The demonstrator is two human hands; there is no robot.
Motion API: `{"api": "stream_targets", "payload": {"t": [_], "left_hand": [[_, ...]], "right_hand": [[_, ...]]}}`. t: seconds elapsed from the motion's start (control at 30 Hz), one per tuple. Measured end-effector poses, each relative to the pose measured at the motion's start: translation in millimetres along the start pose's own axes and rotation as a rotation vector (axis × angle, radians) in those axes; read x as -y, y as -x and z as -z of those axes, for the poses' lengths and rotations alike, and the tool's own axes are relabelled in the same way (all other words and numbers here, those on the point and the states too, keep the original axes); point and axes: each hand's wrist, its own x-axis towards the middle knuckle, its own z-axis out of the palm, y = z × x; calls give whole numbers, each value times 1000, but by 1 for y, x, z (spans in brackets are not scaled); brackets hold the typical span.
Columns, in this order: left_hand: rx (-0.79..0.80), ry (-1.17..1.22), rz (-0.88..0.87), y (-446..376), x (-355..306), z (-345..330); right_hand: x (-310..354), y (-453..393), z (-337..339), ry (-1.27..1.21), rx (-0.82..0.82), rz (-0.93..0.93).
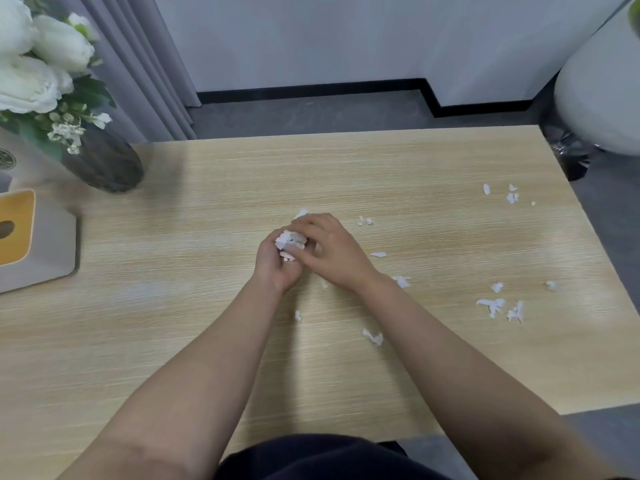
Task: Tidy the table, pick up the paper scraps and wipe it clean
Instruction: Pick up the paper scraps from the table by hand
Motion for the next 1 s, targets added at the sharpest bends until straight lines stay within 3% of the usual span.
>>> {"api": "stream_targets", "payload": {"t": [0.17, 0.23, 0.4, 0.53, 1.0], "left_hand": [[-41, 29, -26, 3, -2, 2], [-40, 32, -24, 3, -4, 5], [-57, 46, -60, 5, -11, 8], [-154, -10, -122, 7, -21, 17], [-177, -85, -127, 16, -42, 32]], "right_hand": [[-47, -1, 11, -77, -303, -441], [-70, 0, 12, 1, -296, -589], [-99, -4, 11, 217, -239, -717], [-96, -20, 6, 241, -174, -733], [-56, -72, -58, 251, 6, -533]]}}
